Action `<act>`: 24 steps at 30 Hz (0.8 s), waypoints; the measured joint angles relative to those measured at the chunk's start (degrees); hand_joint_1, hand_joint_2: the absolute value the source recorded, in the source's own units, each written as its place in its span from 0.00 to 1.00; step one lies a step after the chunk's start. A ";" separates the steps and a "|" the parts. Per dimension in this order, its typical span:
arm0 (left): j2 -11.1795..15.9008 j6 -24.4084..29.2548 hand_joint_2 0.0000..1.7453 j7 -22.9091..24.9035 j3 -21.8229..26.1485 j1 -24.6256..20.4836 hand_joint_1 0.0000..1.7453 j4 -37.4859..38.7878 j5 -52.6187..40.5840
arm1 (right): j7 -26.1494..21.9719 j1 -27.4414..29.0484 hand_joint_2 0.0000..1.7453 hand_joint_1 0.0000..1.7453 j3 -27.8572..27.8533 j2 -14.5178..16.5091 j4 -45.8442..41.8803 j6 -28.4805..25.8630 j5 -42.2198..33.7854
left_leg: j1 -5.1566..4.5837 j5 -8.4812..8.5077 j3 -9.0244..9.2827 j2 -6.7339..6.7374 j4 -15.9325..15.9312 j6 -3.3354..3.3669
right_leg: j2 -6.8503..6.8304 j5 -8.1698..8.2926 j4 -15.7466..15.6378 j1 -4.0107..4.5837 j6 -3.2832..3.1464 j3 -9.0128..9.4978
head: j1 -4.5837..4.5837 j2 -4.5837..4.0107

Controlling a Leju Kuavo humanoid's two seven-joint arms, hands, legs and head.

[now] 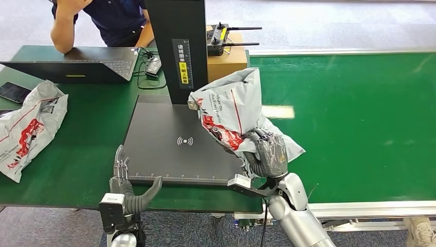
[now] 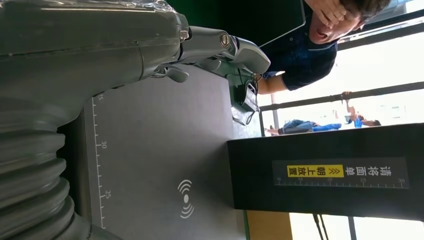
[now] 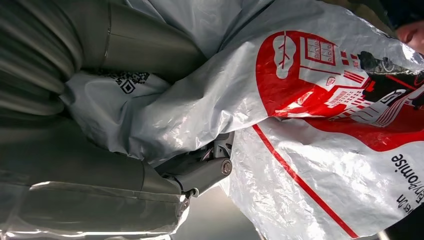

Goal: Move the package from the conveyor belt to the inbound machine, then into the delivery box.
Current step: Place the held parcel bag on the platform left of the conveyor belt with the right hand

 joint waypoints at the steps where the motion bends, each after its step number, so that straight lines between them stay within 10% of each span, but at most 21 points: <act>1: 0.09 0.21 1.00 -0.01 -0.21 0.08 0.00 -0.13 0.16 | -0.15 -0.67 1.00 0.85 0.17 0.20 1.23 -0.02 0.41 | 0.00 0.00 -0.01 0.00 0.00 0.00 | 0.00 0.00 0.00 0.00 0.00 0.00 | 0.00 0.00; 17: -0.43 -1.91 1.00 -0.03 0.75 2.10 0.00 -4.37 -3.15 | -6.03 -15.99 1.00 0.78 6.22 6.32 22.91 -0.17 -1.98 | 0.02 0.04 0.00 0.00 0.00 -0.04 | 0.00 0.00 0.04 0.02 -0.02 -0.03 | -0.01 0.00; 22: -0.42 -0.89 1.00 -0.02 0.57 1.36 0.00 -4.28 -2.08 | -8.62 -16.02 1.00 0.06 8.51 8.30 24.83 -0.17 -3.85 | 0.02 0.03 0.00 0.01 0.00 -0.04 | 0.01 -0.01 0.04 0.01 -0.03 -0.05 | 0.00 0.00; 24: -0.40 -0.42 1.00 -0.02 0.28 0.80 0.00 -4.09 -1.50 | -9.03 -15.98 1.00 0.00 9.72 9.16 25.34 -0.19 -4.26 | 0.02 0.04 0.00 0.01 0.00 -0.04 | 0.01 -0.01 0.04 0.01 -0.03 -0.05 | -0.01 0.00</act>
